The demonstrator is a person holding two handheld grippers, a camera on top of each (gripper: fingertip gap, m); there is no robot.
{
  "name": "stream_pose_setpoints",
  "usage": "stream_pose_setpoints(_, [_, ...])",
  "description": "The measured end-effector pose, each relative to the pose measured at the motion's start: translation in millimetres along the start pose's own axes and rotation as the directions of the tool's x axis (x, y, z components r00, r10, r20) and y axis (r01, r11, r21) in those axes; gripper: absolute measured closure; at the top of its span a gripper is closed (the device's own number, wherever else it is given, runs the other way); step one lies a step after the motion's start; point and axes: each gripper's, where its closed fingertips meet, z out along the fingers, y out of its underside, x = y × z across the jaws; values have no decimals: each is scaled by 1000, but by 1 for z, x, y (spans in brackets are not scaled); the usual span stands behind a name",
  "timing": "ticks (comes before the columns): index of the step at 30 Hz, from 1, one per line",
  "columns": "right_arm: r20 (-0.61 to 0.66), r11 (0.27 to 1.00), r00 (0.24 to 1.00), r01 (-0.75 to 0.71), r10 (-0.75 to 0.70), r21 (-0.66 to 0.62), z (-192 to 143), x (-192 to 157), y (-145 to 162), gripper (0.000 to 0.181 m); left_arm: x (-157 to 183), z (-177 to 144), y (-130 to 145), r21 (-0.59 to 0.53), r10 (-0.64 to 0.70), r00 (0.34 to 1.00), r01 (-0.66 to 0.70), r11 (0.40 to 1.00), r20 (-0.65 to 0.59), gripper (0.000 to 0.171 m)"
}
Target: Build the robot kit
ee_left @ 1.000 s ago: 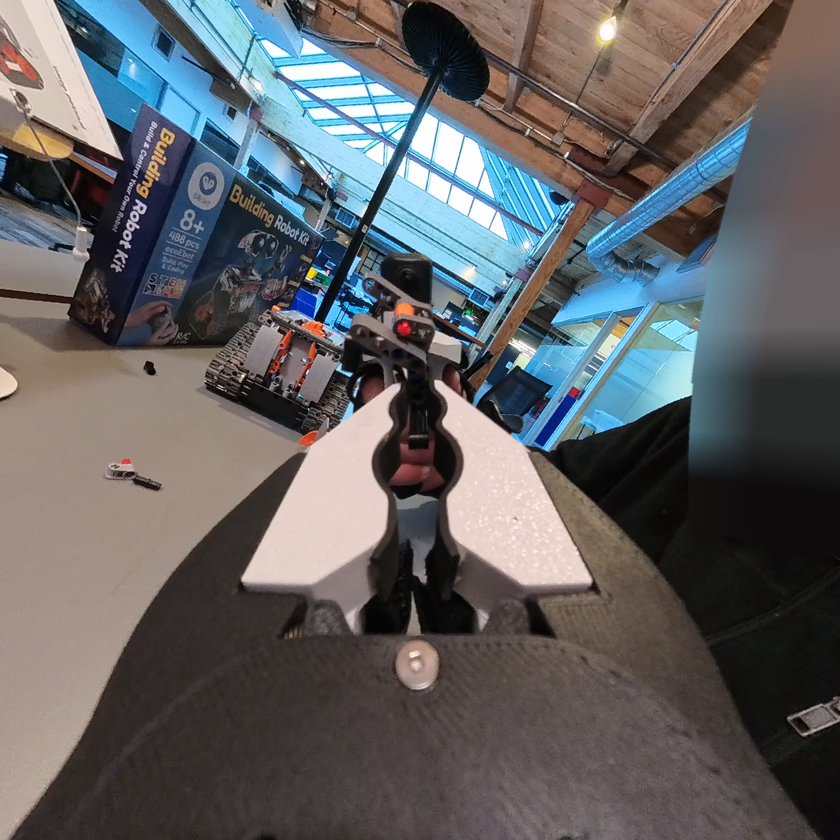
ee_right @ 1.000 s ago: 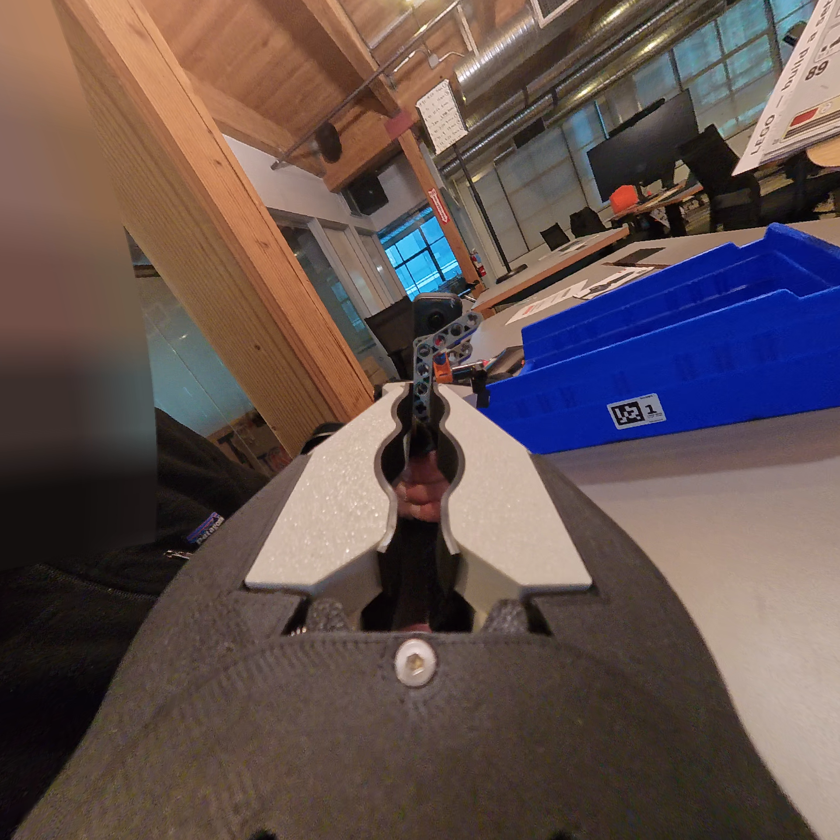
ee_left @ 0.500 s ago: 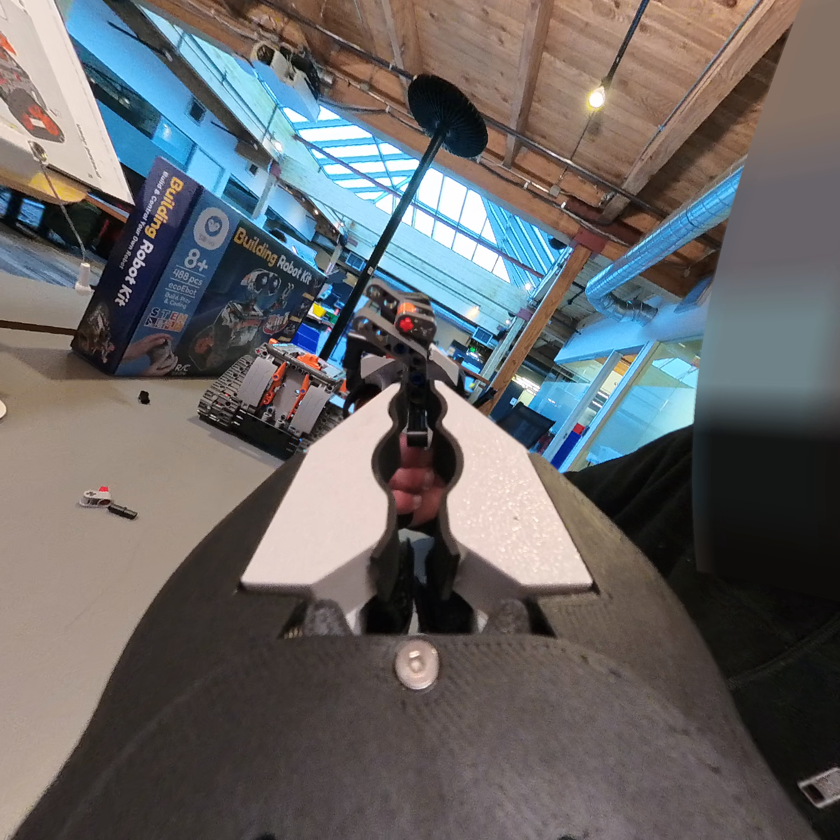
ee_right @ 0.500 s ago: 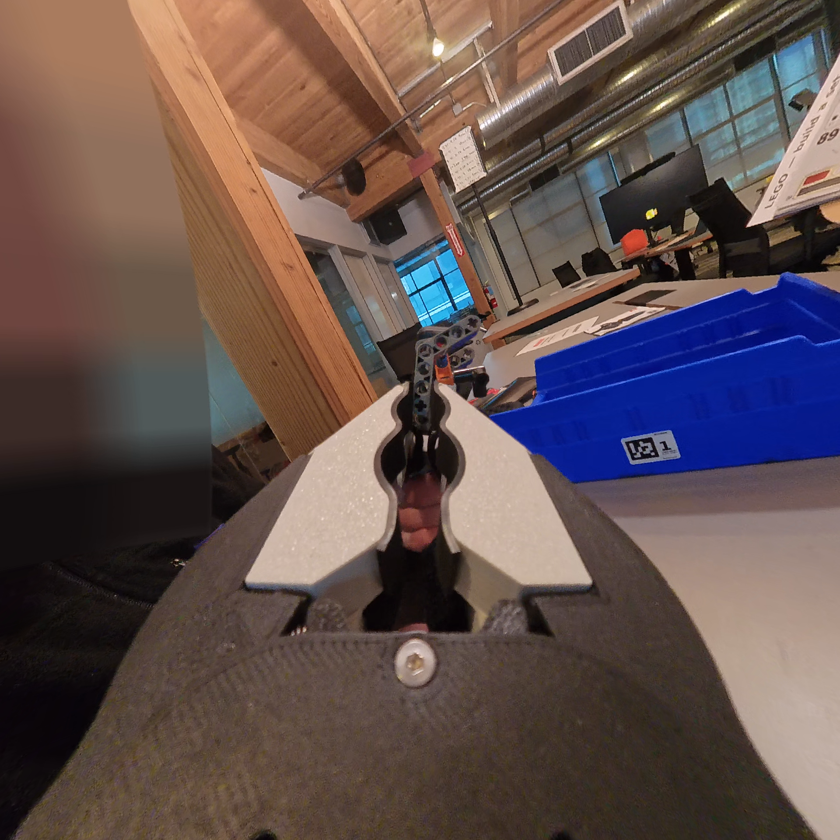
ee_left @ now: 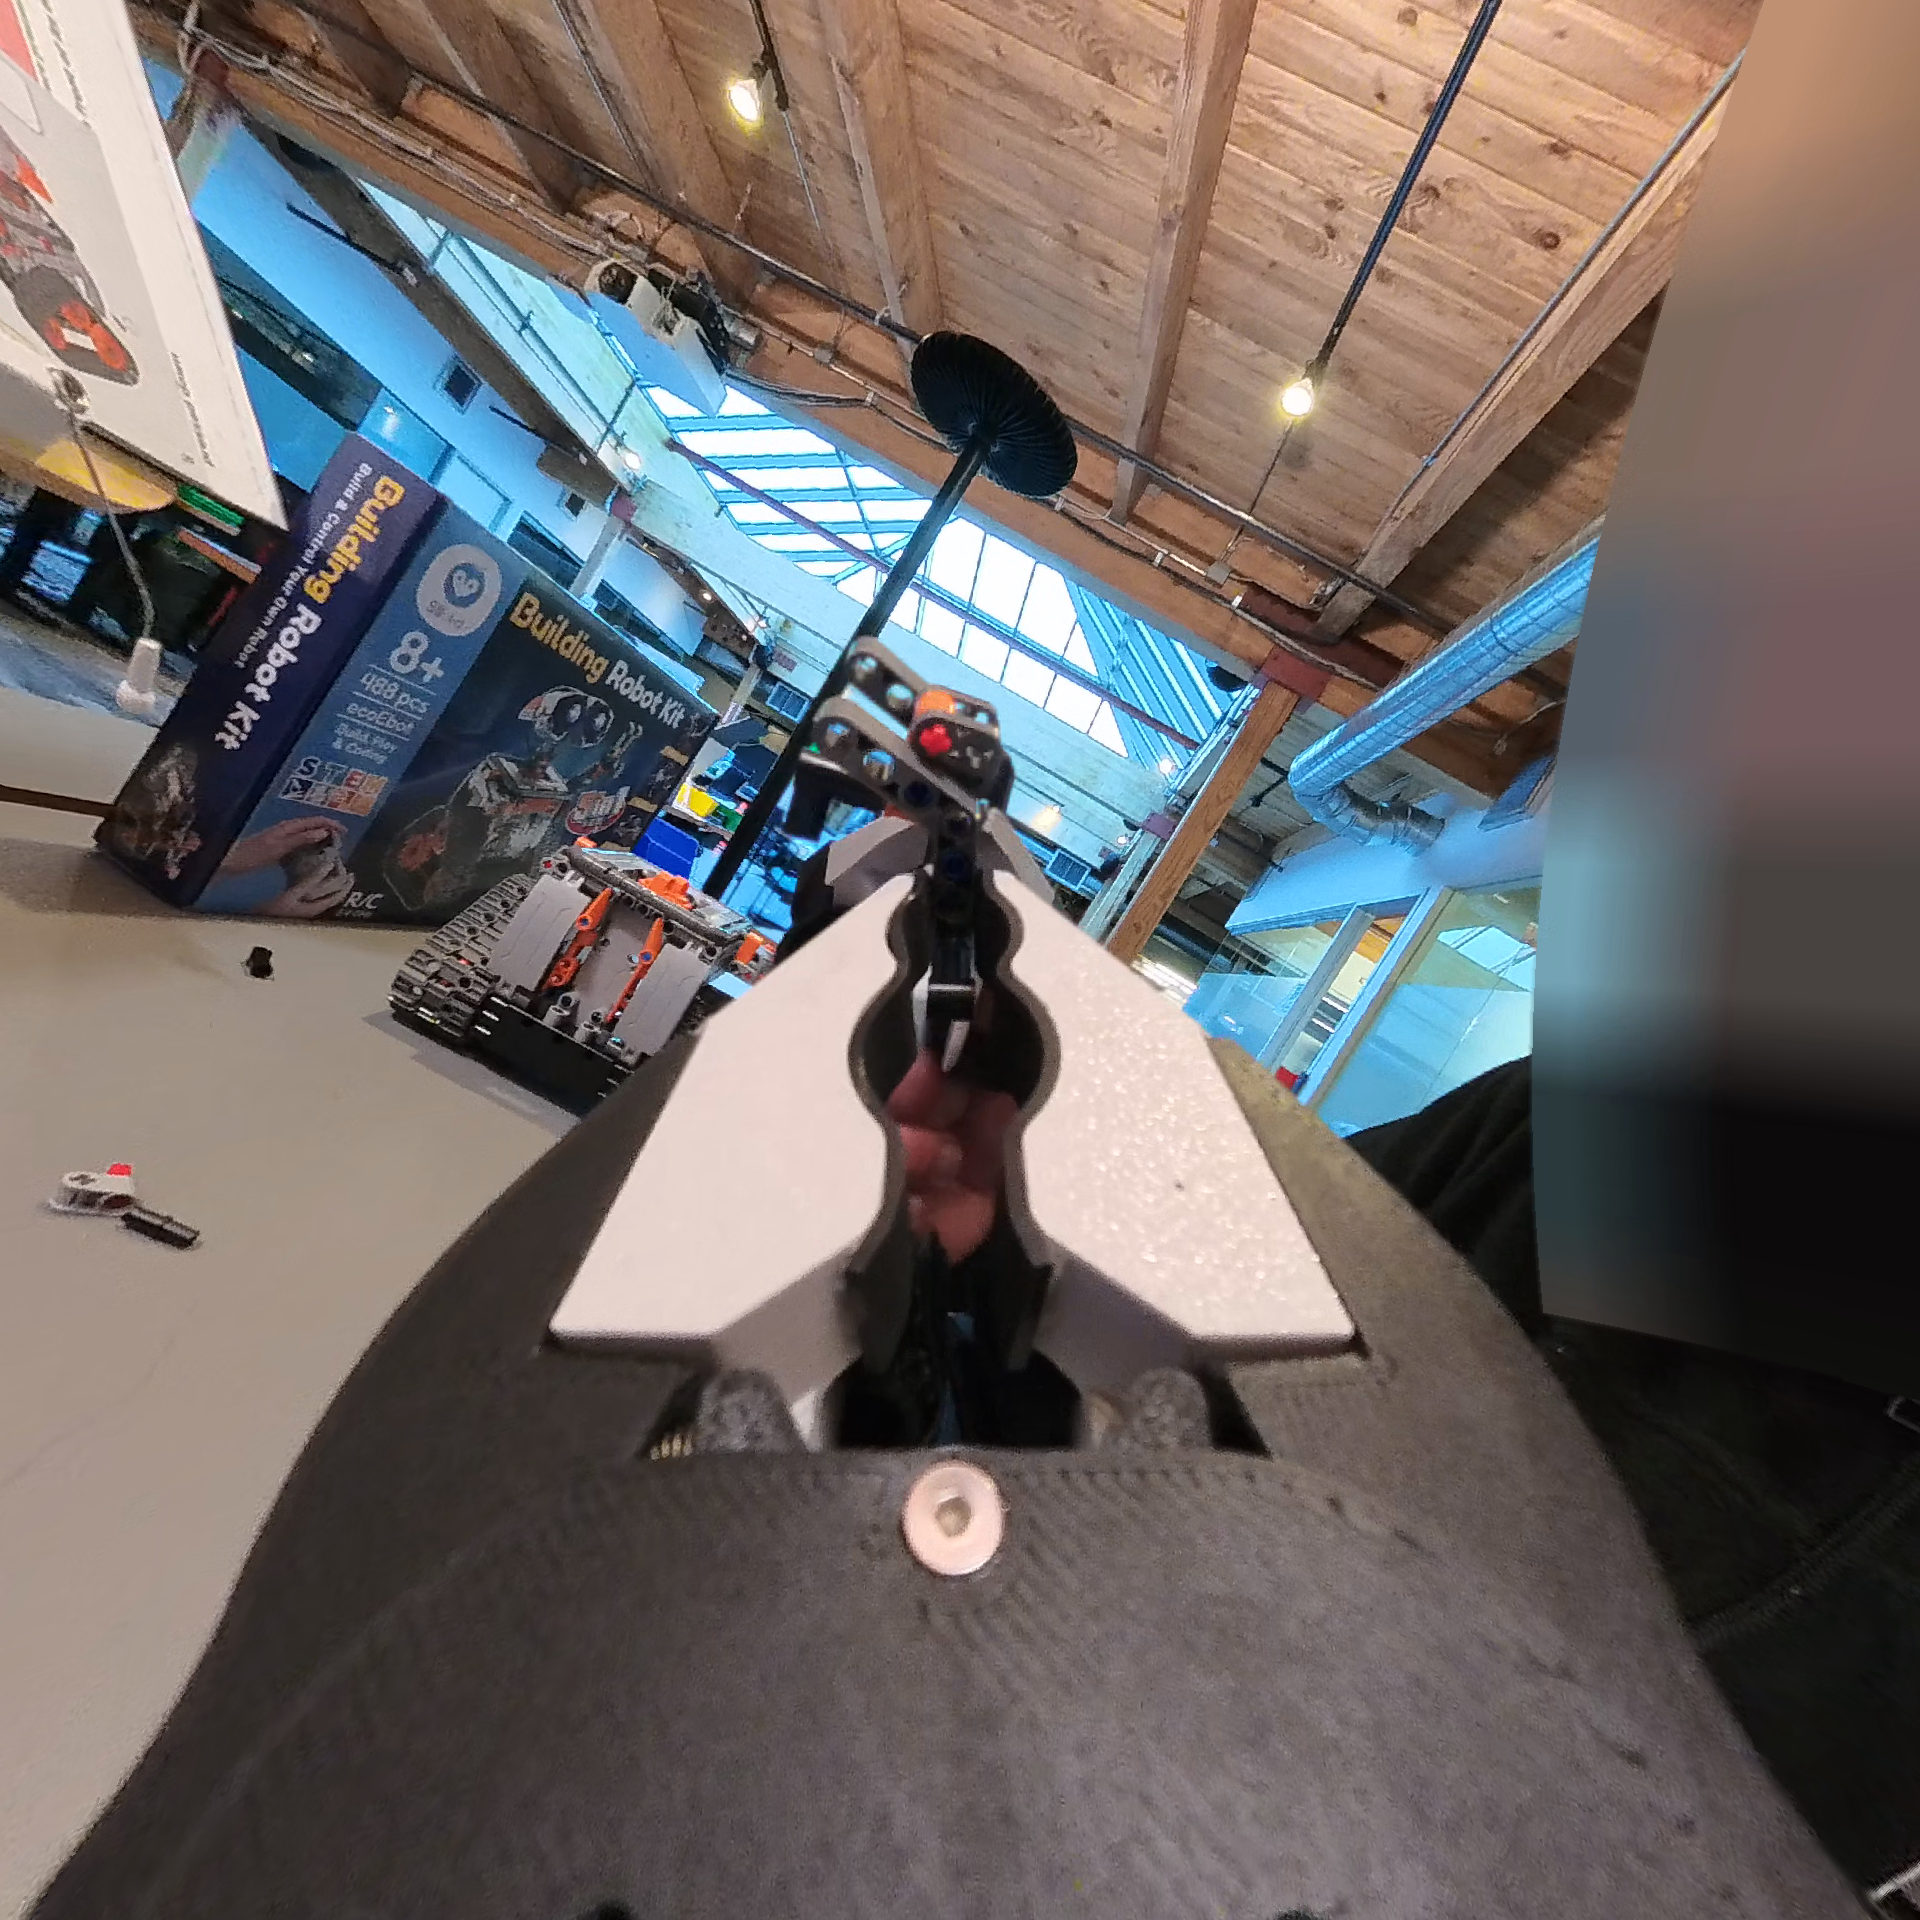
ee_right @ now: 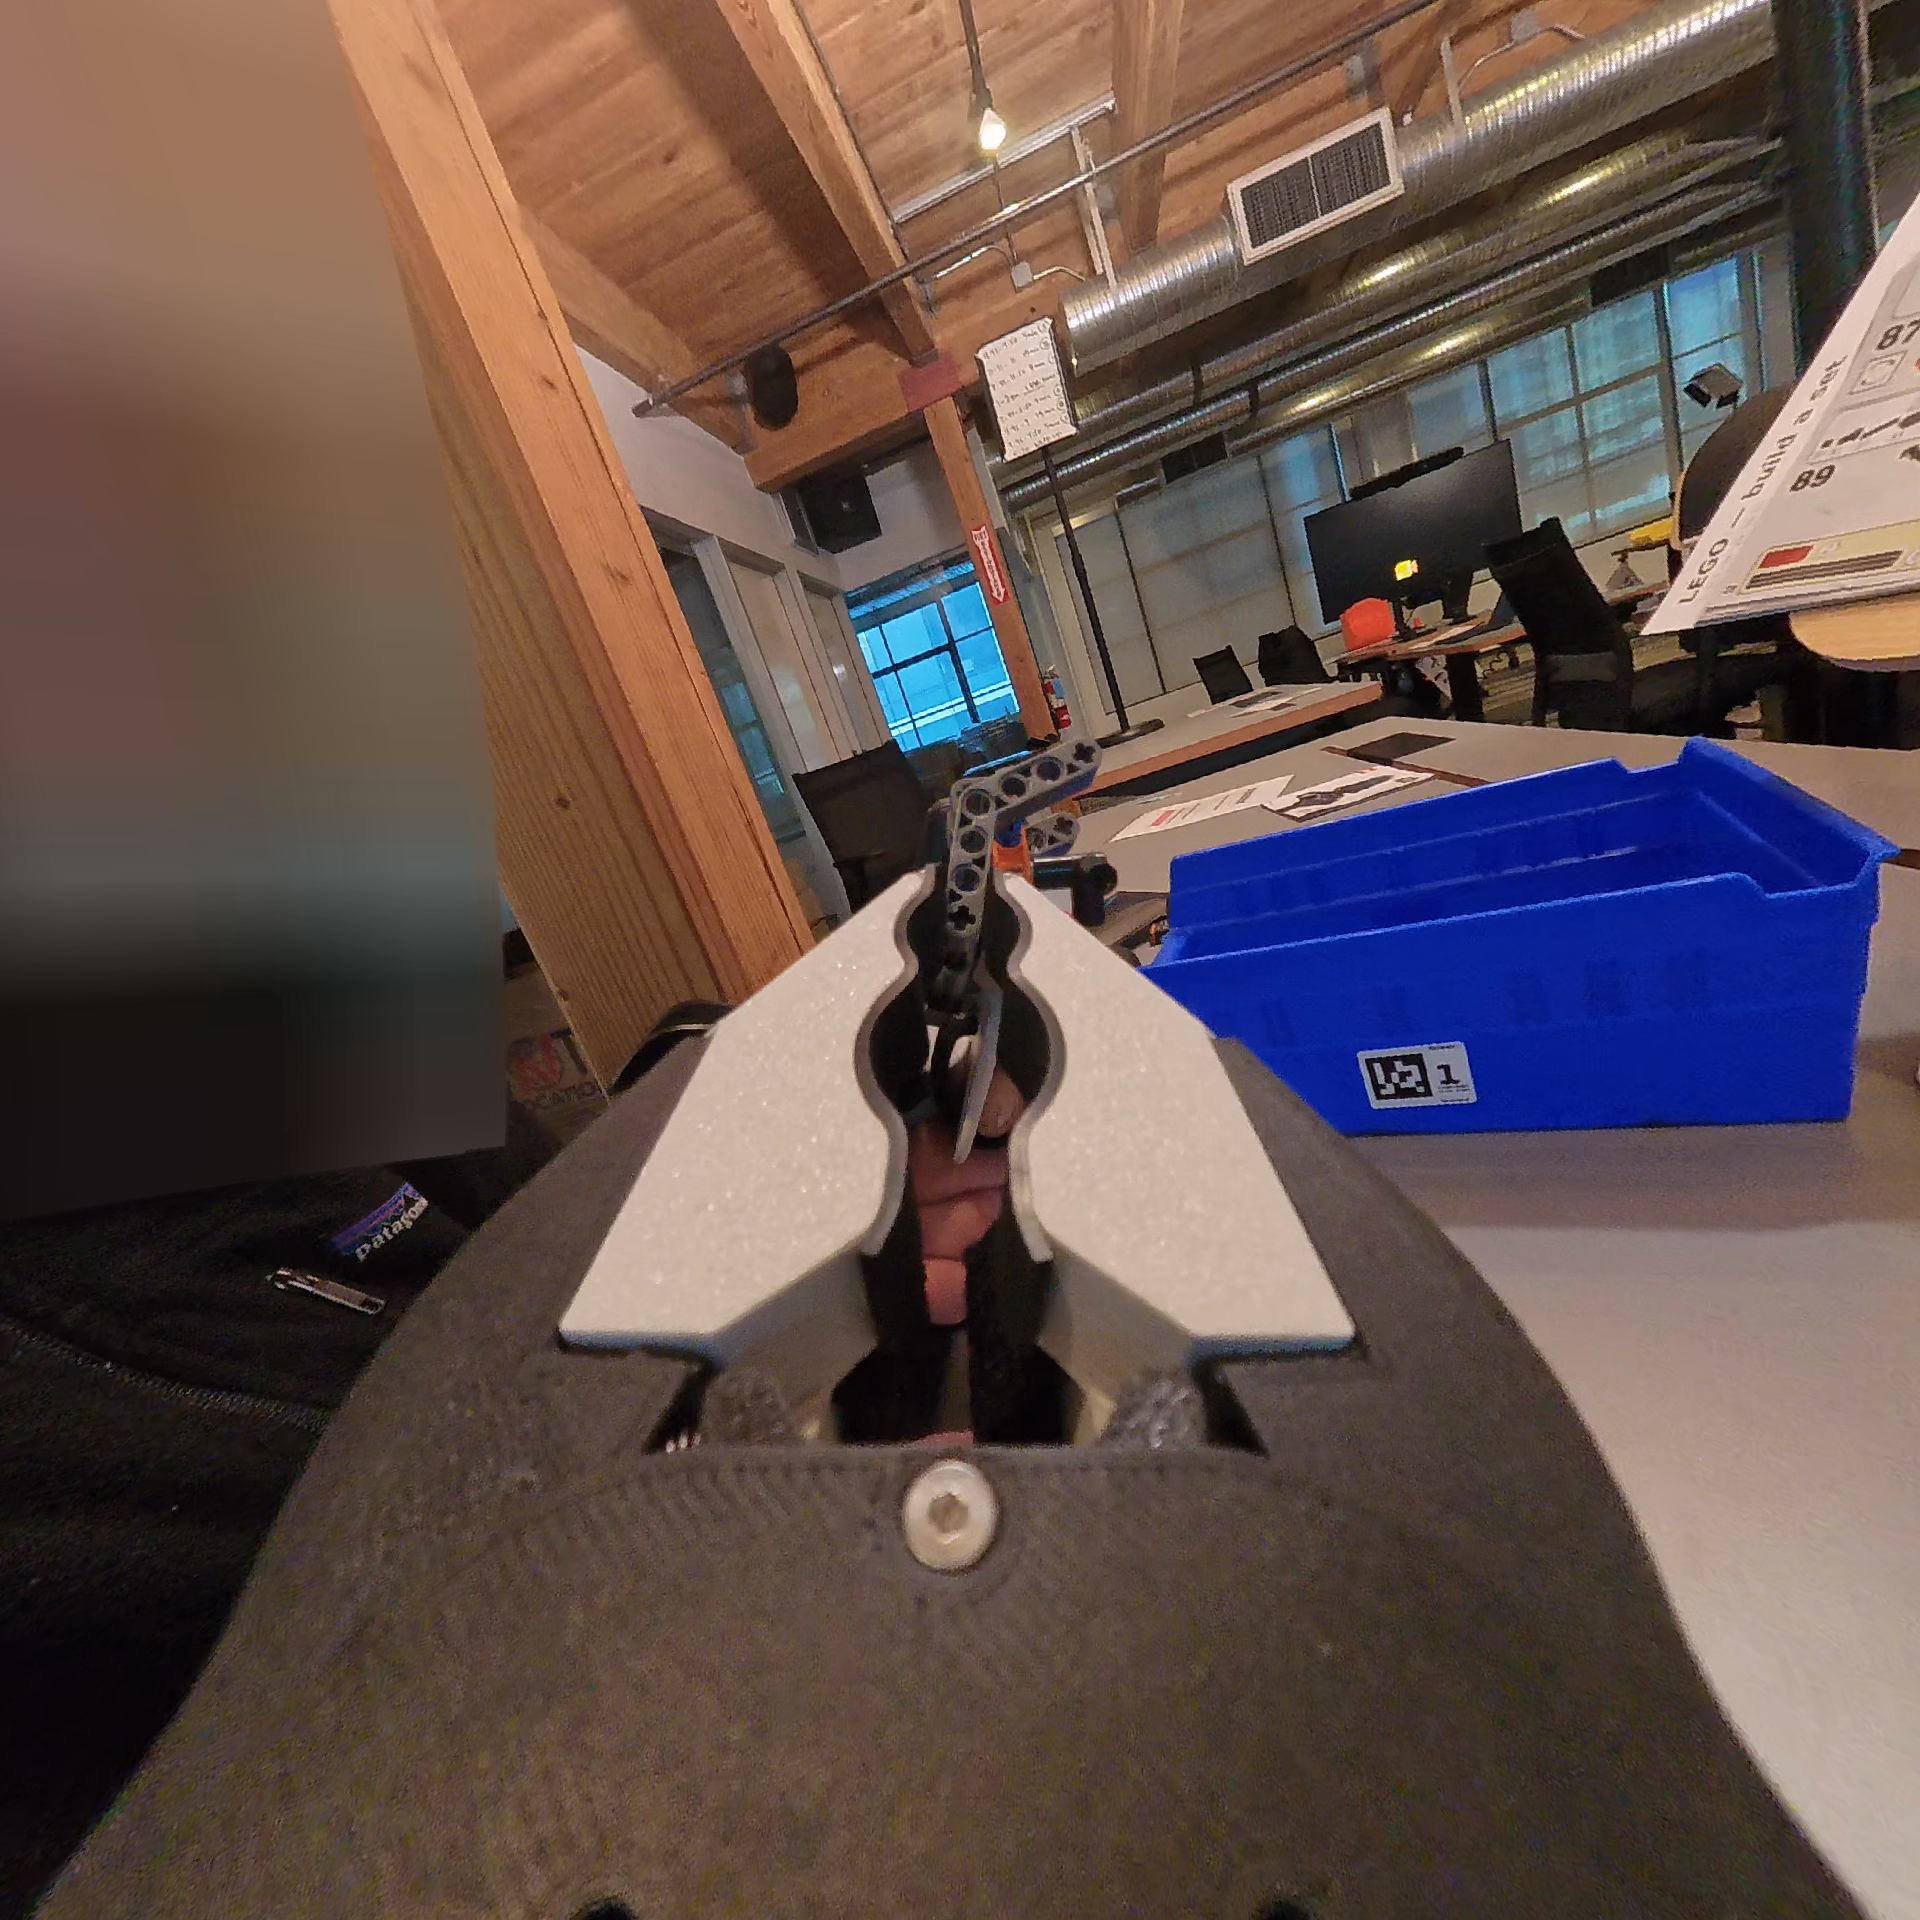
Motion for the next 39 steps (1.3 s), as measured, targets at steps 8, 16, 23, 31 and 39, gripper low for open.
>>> stream_pose_setpoints(8, [-13,995,1000,24,-25,-96,1,0,1,175,-1,-4,-1,-42,99,995,-98,994,25,166])
stream_pose_setpoints(16, [0,954,993,111,-115,-277,1,-8,8,173,6,-2,6,-138,165,986,-166,976,-20,166])
stream_pose_setpoints(23, [43,905,980,198,-196,-377,-2,-17,15,175,12,-2,15,-226,241,969,-247,942,-51,165])
stream_pose_setpoints(31, [60,924,978,207,-198,-322,-4,-19,19,175,12,-3,18,-213,258,965,-263,941,-48,167])
stream_pose_setpoints(39, [43,932,981,194,-190,-306,1,-15,20,174,9,-6,16,-181,200,978,-208,961,-61,167])
